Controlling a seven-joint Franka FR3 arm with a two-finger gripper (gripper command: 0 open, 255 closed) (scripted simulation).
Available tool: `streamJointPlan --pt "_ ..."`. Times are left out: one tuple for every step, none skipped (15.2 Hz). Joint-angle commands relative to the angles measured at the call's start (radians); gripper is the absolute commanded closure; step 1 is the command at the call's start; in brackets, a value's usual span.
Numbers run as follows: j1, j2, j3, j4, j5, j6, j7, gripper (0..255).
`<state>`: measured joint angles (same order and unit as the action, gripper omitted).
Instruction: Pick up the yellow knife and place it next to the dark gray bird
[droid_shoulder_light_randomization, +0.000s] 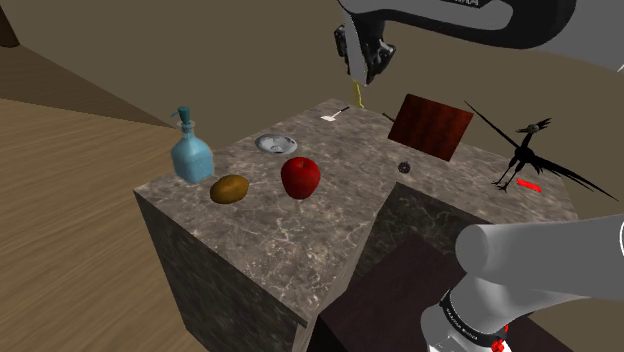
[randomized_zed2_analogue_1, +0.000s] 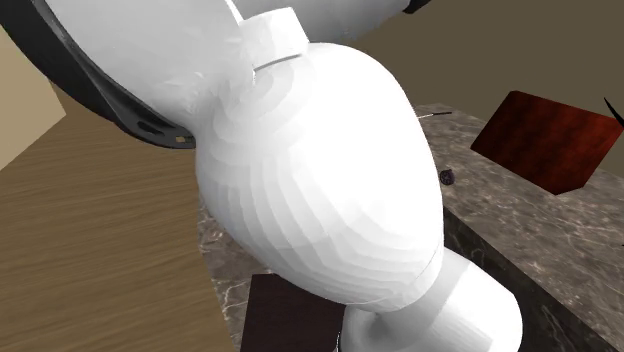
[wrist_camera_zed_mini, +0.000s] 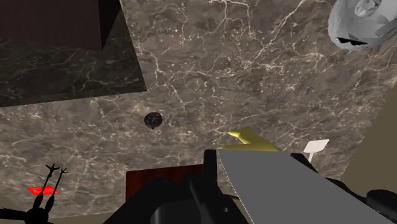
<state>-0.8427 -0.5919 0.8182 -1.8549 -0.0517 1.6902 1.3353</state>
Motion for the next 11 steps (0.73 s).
streamJointPlan --pt "-0.013 0.018 -0.027 -0.005 -0.015 0.026 -0.033 255" --pt "-0.02 0.029 -0.038 -0.009 -0.022 0.041 -0.047 255" --pt "-0.029 0.041 -0.048 -0.011 -0.03 0.056 -0.062 255" --pt "-0.037 0.055 -0.058 -0.011 -0.038 0.07 -0.076 255" --pt "-0.046 0.069 -0.068 -0.011 -0.047 0.085 -0.089 255" --pt "-0.056 0.084 -0.076 -0.009 -0.055 0.099 -0.103 255" --pt "-0.066 0.099 -0.084 -0.006 -0.064 0.112 -0.115 255" --pt "-0.077 0.116 -0.091 -0.002 -0.073 0.125 -0.128 255" --pt "-0.087 0.134 -0.097 0.003 -0.082 0.138 -0.14 255" --pt "-0.098 0.152 -0.103 0.01 -0.092 0.15 -0.151 255" --pt "-0.109 0.172 -0.108 0.018 -0.102 0.161 -0.162 255"
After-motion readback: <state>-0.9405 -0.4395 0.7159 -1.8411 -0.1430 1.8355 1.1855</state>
